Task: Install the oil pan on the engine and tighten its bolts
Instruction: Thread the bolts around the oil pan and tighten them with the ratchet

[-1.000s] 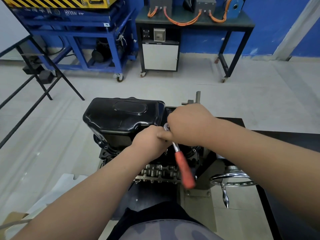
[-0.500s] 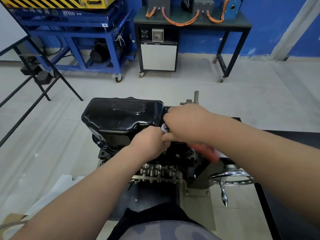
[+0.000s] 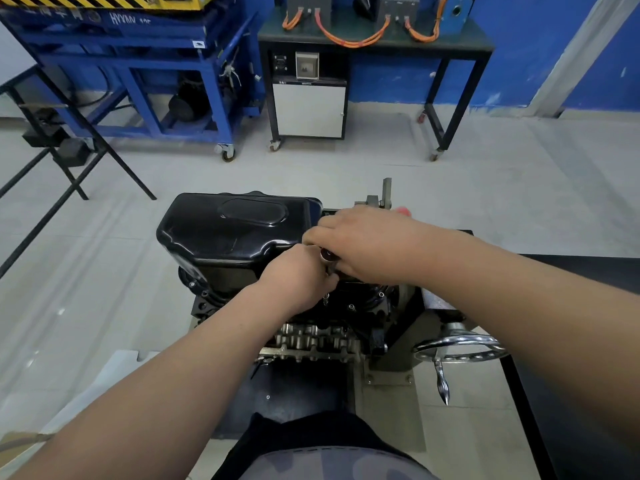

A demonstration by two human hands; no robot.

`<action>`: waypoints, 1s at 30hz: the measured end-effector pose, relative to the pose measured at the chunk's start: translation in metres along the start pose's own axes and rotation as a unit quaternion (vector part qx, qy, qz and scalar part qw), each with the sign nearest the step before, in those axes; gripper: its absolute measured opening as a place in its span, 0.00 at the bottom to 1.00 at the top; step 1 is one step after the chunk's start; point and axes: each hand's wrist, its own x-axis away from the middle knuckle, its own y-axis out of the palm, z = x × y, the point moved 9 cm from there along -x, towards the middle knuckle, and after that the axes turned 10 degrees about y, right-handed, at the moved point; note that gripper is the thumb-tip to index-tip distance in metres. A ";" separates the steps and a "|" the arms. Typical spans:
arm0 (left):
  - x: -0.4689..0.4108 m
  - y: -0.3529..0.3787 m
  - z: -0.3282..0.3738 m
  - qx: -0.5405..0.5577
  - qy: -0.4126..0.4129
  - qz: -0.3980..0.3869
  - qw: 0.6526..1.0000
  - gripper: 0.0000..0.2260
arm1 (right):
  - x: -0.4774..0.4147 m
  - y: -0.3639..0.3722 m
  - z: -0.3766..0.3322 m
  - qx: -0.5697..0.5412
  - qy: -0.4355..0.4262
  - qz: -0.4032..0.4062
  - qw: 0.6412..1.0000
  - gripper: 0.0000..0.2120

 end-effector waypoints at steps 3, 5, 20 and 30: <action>0.001 -0.002 0.002 0.002 0.005 0.019 1.000 0.12 | 0.004 -0.002 -0.001 -0.008 -0.010 0.007 1.000 0.22; -0.002 0.003 0.007 -0.013 0.046 -0.010 0.999 0.10 | 0.005 -0.002 -0.003 0.018 0.005 0.027 0.999 0.19; 0.000 0.019 0.003 -0.045 0.077 -0.074 0.993 0.09 | -0.001 0.007 0.005 0.036 0.143 -0.030 0.989 0.20; 0.010 0.013 -0.010 0.089 -0.014 -0.024 0.996 0.06 | -0.002 0.002 -0.005 0.048 0.065 -0.008 0.997 0.16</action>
